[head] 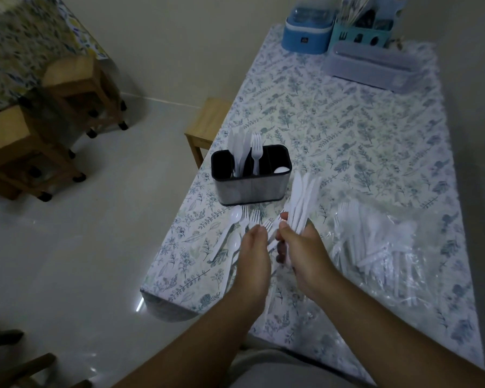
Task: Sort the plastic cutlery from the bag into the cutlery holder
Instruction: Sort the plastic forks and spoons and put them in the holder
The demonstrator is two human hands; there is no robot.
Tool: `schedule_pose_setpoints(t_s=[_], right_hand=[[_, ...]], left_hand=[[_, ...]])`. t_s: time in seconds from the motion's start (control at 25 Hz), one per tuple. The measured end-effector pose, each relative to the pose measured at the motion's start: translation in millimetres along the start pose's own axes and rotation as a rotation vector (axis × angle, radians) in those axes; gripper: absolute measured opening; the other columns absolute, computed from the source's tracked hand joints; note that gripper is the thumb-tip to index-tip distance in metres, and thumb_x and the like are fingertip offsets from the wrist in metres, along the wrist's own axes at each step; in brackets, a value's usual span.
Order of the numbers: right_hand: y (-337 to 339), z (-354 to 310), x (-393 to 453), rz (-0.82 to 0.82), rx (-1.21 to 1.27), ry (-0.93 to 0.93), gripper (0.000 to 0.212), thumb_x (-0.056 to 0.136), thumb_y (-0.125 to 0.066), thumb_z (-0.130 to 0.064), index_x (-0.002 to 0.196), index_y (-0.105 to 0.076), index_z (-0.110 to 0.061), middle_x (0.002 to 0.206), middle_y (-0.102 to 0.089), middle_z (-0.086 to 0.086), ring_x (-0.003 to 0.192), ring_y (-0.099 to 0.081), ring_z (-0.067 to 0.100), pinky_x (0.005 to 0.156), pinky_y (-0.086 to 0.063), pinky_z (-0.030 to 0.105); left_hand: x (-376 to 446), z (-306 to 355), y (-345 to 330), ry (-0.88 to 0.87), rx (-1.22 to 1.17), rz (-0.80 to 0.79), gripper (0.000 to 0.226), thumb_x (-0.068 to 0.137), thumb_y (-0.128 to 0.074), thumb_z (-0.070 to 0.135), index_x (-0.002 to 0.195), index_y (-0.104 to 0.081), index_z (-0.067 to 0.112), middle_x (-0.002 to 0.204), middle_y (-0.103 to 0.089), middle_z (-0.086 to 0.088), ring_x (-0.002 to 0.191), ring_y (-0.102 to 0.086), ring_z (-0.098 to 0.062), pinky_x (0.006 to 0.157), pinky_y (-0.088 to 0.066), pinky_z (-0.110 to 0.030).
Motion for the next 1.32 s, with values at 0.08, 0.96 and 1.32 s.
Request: schedule_pose_setpoints(t_s=[0.08,0.96,1.32], right_hand=[[3.7,-1.7,-3.5,-0.084,-0.097,0.004,0.016,0.103,-0.054,-0.025,0.119,-0.052,-0.026,0.085,-0.063,0.006,0.057,-0.054,0.012,0.052,-0.046,0.031],[-62.9,-129.9,43.3,-0.172,-0.504,0.569,0.02,0.102,-0.057,-0.031,0.108,-0.074,-0.023,0.099,-0.073,0.0,0.093,-0.07,0.016,0.085,-0.057,0.035],[-74.9,-112.9,90.3,-0.049,-0.649,0.711,0.023,0.097,-0.065,-0.027,0.08,-0.071,-0.013,0.072,-0.064,-0.002,0.068,-0.06,0.011,0.064,-0.047,0.027]], left_hand=[[7.5,-1.6,13.6,-0.06,0.028,-0.057,0.038,0.101,-0.051,0.04,0.138,-0.052,0.031,0.127,-0.062,0.013,0.115,-0.059,-0.006,0.101,-0.047,-0.031],[46.4,170.1,52.4,-0.965,0.684,0.097,0.04,0.095,-0.062,0.013,0.062,-0.047,0.03,0.058,-0.046,0.013,0.058,-0.046,0.002,0.056,-0.033,-0.012],[104.0,148.9,59.4,-1.021,0.69,0.173,0.03,0.095,-0.058,0.006,0.066,-0.053,0.007,0.064,-0.049,0.006,0.063,-0.045,-0.006,0.059,-0.033,-0.018]])
Point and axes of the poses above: each hand's wrist, its own x-axis towards the middle knuckle, its own y-axis out of the back of the hand, z = x × y, the point moved 3 cm from there along x, towards the middle knuckle
